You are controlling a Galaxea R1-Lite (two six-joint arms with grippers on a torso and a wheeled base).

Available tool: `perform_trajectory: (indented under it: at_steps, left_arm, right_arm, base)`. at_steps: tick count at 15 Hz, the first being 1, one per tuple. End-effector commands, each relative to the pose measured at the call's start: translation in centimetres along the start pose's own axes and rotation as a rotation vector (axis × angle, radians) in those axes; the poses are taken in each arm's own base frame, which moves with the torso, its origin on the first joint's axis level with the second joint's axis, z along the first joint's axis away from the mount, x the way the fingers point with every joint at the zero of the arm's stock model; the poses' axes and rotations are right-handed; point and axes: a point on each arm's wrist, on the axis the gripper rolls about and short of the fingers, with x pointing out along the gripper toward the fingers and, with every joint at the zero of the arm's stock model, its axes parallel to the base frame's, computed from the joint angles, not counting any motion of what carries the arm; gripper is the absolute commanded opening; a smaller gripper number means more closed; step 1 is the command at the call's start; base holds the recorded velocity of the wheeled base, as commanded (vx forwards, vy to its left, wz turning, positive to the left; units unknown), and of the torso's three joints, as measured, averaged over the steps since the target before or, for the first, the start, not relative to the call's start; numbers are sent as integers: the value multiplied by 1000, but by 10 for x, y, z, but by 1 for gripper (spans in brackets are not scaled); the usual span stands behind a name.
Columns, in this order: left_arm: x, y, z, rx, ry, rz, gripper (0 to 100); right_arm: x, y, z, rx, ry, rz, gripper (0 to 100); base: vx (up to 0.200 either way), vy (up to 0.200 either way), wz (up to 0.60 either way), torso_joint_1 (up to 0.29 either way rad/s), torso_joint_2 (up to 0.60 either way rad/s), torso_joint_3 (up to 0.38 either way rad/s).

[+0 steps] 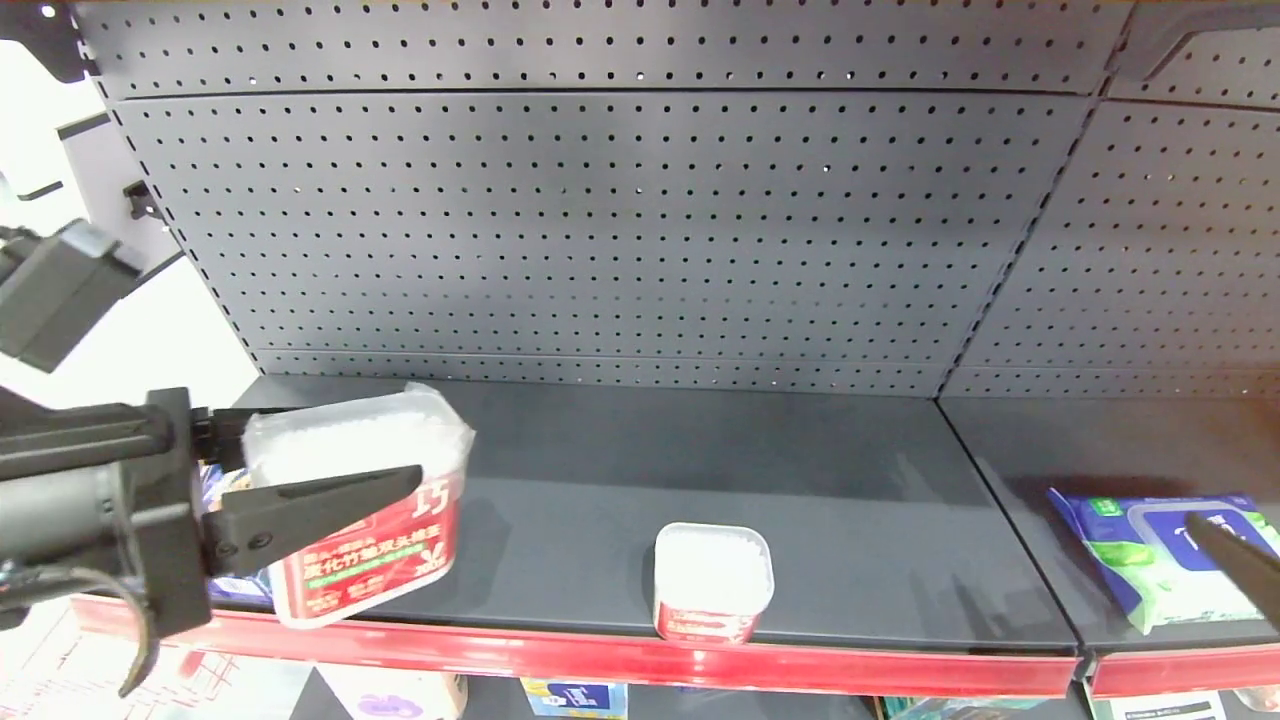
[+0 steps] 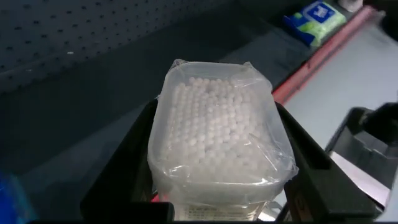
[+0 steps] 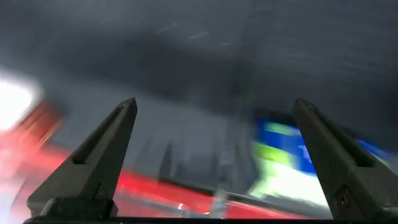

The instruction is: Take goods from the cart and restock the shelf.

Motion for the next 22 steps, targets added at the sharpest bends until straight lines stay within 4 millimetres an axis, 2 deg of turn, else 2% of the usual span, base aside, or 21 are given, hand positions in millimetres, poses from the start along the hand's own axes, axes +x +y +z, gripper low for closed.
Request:
perform_trajectory:
  at_steps: [1,4,5,7,9,12,15,17,20,22]
  left_arm:
    - [50,25,4,-2,43,-105,0]
    - [92,45,9,30,25,-184,0]
    - [95,46,10,30,24,-190,0]
    - [126,62,17,29,19,-267,0]
    - [146,73,17,49,1,-356,0]
    - [180,89,2,127,-42,-443,0]
    - [205,101,-9,152,-74,-506,0]
    - [225,101,-19,171,-88,-534,0]
    - [244,97,-31,201,-114,-599,0]
    - [253,101,-33,216,-131,-620,0]
  right_arm:
    - [-29,-8,-1,54,-124,-163,100]
    - [-34,-12,-1,59,-137,-268,100]
    - [-35,-12,-2,58,-129,-271,100]
    - [-44,-11,-7,50,-90,-273,100]
    - [-52,-11,-10,36,-85,-273,100]
    - [-58,-11,-7,5,-75,-274,100]
    - [-60,-11,-1,-16,-92,-277,100]
    - [-59,-12,2,-25,-92,-276,100]
    - [-57,-12,3,-31,-79,-275,100]
    - [-56,-12,3,-41,-78,-272,100]
  base:
    - [0,0,0,0,0,0]
    - [0,0,0,0,0,0]
    - [0,0,0,0,0,0]
    - [0,0,0,0,0,0]
    - [0,0,0,0,0,0]
    - [0,0,0,0,0,0]
    - [0,0,0,0,0,0]
    - [0,0,0,0,0,0]
    - [0,0,0,0,0,0]
    - [0,0,0,0,0,0]
